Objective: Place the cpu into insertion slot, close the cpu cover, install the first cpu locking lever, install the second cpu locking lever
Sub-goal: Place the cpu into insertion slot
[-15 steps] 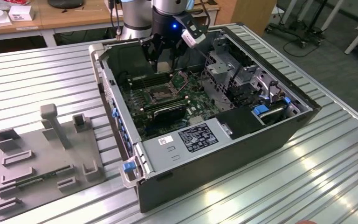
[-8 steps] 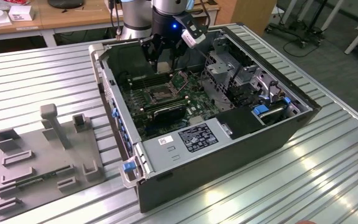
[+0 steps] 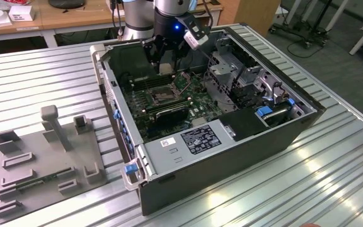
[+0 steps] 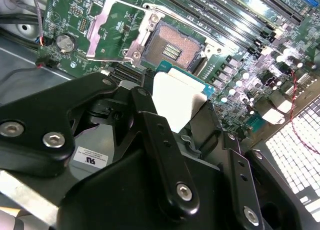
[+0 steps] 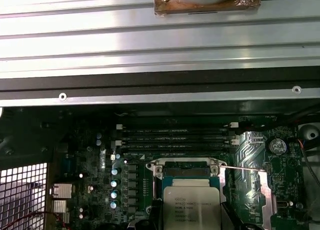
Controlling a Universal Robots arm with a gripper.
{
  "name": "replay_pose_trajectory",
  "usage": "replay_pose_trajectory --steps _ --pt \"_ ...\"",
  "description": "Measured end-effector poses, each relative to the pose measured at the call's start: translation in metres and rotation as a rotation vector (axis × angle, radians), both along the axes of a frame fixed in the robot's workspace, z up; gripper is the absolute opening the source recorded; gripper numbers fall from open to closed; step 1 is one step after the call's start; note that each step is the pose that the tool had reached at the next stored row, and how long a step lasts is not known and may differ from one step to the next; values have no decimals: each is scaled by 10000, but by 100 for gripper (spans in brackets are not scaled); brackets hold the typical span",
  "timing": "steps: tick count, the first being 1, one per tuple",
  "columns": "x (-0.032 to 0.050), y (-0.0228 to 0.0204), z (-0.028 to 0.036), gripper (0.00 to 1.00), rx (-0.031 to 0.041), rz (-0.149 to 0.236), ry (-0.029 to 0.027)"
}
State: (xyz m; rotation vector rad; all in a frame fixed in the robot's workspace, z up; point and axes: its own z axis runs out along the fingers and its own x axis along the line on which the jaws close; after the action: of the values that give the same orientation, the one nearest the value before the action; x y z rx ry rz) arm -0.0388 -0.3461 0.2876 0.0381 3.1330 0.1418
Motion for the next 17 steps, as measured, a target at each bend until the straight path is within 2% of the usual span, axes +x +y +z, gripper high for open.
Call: replay_pose_trajectory --steps 5,12,14,17 --pt "-1 0 -57 54 -3 -1 2" --pt "-1 0 -65 54 0 -27 0" --pt "-1 0 -72 54 -3 -234 1" --pt "-1 0 -85 54 -3 -767 1"
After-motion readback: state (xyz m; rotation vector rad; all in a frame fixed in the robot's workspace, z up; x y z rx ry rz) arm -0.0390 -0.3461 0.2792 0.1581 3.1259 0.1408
